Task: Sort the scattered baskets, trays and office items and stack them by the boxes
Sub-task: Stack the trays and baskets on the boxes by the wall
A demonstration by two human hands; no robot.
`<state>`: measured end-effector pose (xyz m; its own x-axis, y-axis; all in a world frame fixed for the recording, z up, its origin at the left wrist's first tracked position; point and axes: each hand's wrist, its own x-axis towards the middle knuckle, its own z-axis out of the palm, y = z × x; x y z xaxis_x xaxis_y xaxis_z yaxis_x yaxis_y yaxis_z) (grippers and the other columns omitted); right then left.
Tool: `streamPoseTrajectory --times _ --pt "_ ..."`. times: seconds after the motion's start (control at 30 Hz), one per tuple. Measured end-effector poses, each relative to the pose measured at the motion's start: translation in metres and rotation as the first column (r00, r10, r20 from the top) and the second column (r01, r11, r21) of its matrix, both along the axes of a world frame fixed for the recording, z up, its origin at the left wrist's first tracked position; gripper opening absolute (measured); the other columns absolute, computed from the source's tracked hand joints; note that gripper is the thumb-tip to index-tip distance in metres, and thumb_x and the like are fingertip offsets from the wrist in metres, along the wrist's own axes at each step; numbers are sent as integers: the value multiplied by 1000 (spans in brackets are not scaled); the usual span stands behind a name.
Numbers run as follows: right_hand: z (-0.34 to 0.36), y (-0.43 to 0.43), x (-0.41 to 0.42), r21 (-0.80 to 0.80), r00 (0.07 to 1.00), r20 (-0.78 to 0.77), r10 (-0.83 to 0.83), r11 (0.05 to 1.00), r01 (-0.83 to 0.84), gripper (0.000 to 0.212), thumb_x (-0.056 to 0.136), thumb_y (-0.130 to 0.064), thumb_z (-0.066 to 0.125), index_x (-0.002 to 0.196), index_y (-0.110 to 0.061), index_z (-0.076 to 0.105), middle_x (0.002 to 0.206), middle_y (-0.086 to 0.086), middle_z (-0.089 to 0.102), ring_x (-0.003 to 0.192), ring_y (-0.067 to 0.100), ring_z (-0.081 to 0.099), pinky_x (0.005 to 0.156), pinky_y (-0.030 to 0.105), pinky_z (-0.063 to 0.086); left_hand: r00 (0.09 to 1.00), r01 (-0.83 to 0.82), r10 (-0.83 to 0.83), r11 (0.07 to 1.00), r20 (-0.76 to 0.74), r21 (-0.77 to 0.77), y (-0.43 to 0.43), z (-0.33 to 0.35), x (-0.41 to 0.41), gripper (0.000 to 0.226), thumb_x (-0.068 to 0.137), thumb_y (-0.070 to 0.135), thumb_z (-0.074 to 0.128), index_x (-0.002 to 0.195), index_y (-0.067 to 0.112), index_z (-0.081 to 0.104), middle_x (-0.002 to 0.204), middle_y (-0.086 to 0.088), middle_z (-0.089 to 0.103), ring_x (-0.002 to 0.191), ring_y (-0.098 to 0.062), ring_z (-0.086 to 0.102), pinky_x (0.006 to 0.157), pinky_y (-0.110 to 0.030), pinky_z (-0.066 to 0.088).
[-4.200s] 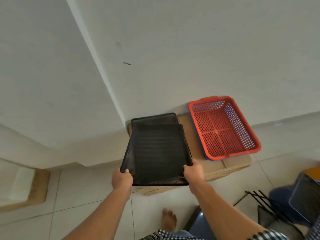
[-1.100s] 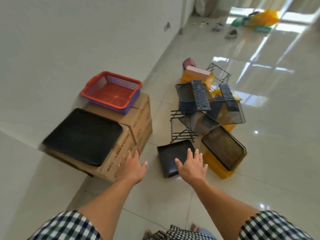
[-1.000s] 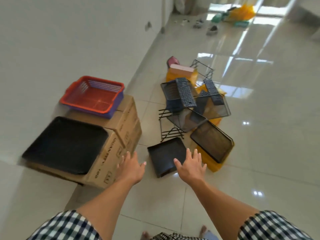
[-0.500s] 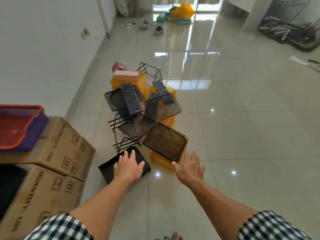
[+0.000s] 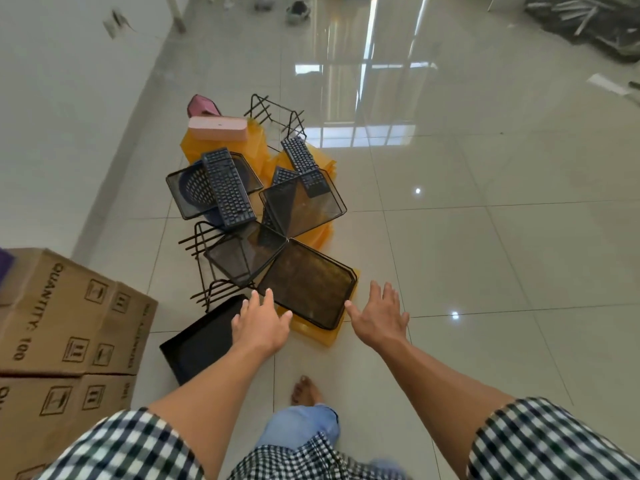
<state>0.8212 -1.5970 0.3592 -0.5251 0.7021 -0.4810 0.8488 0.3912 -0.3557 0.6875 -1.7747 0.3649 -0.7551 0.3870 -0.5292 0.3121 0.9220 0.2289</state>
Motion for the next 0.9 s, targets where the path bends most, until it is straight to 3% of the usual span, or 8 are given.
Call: streamPoseTrajectory --times 0.27,0.5,0.57,0.67,0.9 --pt "-80 82 -73 -17 993 60 103 995 -102 81 98 -60 48 160 -22 13 169 7 5 156 28 5 122 58 15 992 -77 77 997 102 -9 66 -76 -50 74 102 54 42 161 22 11 168 -8 11 154 -28 13 120 -50 20" --pt "-245 146 -139 2 949 85 304 952 -305 82 97 -58 51 160 -20 15 168 9 10 155 29 10 121 57 21 947 -282 282 959 155 -26 93 -244 -81 75 101 52 46 160 21 13 165 -7 21 149 -29 26 117 -50 27" --pt "-296 158 -154 4 936 82 342 939 -344 83 97 -58 53 160 -19 14 169 9 10 155 30 11 121 57 21 928 -336 337 941 162 -31 99 -297 -87 71 101 52 47 159 21 21 157 -8 35 141 -30 39 110 -47 37" --pt "-369 170 -175 19 923 73 378 925 -380 86 96 -57 56 160 -18 14 168 10 13 154 31 14 121 55 23 890 -417 416 908 185 -34 106 -375 -93 54 101 49 49 146 20 42 134 -6 57 114 -27 57 86 -38 47" --pt "-498 181 -200 59 921 47 387 919 -390 89 94 -53 62 161 -19 15 168 10 14 154 32 16 120 54 23 867 -484 495 865 61 -136 113 -495 -94 44 101 52 47 110 13 65 105 -7 66 84 -24 55 71 -35 44"
